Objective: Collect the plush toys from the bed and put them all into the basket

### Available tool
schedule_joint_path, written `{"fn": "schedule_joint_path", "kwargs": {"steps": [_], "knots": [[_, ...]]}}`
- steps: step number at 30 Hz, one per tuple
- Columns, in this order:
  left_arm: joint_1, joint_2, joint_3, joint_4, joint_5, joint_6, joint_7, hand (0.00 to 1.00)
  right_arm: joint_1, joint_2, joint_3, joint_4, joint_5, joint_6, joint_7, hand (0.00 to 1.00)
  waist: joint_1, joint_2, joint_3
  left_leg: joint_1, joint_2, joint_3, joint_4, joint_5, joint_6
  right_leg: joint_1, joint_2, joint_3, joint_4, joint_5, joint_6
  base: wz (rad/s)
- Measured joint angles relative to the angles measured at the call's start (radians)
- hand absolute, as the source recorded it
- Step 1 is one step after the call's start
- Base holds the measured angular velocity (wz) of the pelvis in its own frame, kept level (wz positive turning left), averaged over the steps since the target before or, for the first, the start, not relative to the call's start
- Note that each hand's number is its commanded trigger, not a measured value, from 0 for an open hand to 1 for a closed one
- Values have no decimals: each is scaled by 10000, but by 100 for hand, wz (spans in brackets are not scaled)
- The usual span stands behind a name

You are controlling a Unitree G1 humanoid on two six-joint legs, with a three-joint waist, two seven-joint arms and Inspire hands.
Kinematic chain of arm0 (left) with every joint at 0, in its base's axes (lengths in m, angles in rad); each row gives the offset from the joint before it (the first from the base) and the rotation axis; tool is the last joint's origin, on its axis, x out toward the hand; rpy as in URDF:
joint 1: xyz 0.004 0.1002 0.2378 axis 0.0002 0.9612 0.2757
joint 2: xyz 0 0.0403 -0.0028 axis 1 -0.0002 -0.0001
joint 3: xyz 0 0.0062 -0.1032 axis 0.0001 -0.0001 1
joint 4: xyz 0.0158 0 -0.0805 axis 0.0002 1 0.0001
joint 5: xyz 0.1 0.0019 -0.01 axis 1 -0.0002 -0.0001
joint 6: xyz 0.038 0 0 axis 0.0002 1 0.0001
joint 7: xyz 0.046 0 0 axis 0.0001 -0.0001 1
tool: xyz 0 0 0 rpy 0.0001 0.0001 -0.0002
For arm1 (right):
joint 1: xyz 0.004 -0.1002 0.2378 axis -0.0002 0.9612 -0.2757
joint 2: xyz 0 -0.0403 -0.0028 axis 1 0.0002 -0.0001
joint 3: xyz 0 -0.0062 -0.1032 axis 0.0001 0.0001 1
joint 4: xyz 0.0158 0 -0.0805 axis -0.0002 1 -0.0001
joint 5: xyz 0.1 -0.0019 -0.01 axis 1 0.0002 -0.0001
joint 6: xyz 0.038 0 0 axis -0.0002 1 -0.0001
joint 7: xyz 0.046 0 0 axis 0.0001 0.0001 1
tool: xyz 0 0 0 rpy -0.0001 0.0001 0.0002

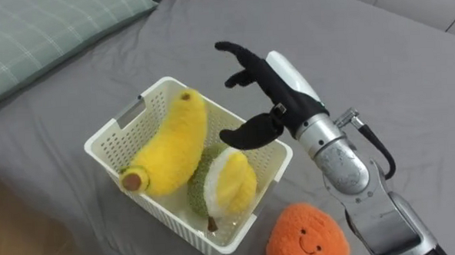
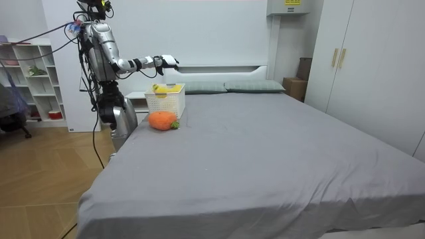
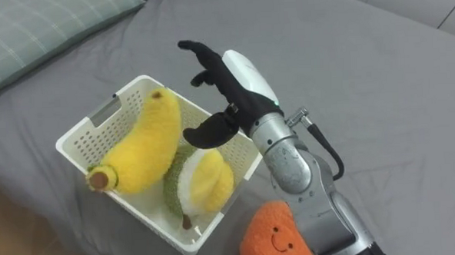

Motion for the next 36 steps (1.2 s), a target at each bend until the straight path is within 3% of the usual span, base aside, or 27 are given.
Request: {"fn": "schedule_joint_path", "kwargs": {"steps": [6, 14, 26, 32, 36], "knots": [[-123, -19, -29, -83, -3, -4, 23, 0, 0, 69, 5, 393, 80, 2, -2, 0, -22, 0, 1, -5, 0, -3, 8, 2, -4, 5, 18, 228, 0, -1, 1, 0], [-212, -20, -61, -68, -6, -12, 63, 0, 0, 80, 4, 560, 122, 0, -131, 0, -48, -49, -28, 0, 0, 0, 14, 3, -3, 41, 18, 217, 1, 0, 0, 0], [-159, -11, -15, -64, 10, -10, -216, 0, 1, 79, -4, 580, 439, -4, -182, 0, -75, -8, 0, -15, -18, -51, 134, -1, -5, 83, 14, 235, 15, 0, 1, 1], [-156, -14, 9, -70, 1, 15, -177, 0, 1, 27, -128, 807, 551, -87, -612, 0, -250, 70, 38, -99, -70, -178, 190, 3, -2, 31, -16, 188, 13, -2, 4, 7], [-187, -16, 12, -71, -14, 17, 70, 0, 6, -12, -228, 1133, 744, -88, -781, 0, -412, 164, -8, -106, -97, -177, 187, 19, 27, 25, -38, 208, 10, -5, 9, 0]]}}
